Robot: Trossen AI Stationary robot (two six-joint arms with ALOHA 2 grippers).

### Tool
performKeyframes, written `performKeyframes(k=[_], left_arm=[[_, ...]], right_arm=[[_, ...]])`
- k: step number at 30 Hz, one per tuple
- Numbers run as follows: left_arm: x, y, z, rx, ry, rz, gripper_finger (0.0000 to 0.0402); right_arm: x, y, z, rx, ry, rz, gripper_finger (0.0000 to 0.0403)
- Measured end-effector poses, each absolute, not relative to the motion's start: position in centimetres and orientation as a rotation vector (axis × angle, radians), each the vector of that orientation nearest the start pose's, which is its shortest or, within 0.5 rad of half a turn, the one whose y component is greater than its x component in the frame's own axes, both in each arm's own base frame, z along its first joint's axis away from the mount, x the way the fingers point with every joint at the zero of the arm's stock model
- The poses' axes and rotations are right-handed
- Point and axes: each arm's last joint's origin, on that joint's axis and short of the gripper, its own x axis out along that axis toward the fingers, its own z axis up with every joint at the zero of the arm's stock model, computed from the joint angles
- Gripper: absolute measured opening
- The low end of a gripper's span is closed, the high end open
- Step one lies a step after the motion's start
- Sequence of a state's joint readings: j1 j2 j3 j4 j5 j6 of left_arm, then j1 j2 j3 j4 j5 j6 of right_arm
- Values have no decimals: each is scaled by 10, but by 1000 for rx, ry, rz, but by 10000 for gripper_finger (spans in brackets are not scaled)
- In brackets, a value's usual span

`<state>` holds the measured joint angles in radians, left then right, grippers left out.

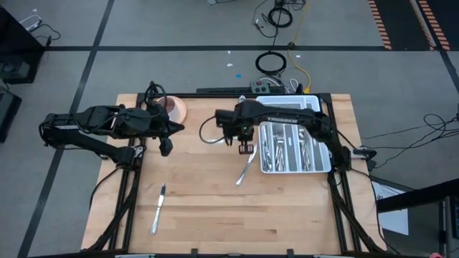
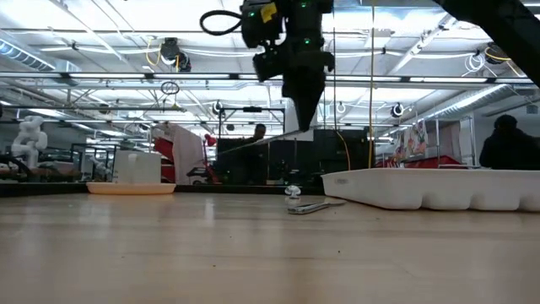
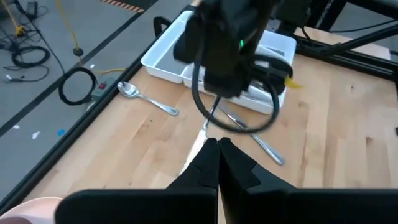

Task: Sort silverware
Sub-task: Put the silver table knife into the silverware rack

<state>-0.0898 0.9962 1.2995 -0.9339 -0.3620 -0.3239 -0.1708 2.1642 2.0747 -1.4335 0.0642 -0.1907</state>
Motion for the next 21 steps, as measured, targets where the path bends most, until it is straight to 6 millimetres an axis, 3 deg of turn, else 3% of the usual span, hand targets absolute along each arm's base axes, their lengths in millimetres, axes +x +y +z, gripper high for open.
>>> performKeyframes(k=[10,15,21], left_arm=[[169,-4,400,-154,555,406,0],[169,-3,400,-136,555,412,0],[170,-2,403,-127,518,450,0]], right_arm=[[369,-95,295,202,1519,-320,0],[332,-89,303,350,1458,-470,0],[288,-68,296,545,1314,-623,0]])
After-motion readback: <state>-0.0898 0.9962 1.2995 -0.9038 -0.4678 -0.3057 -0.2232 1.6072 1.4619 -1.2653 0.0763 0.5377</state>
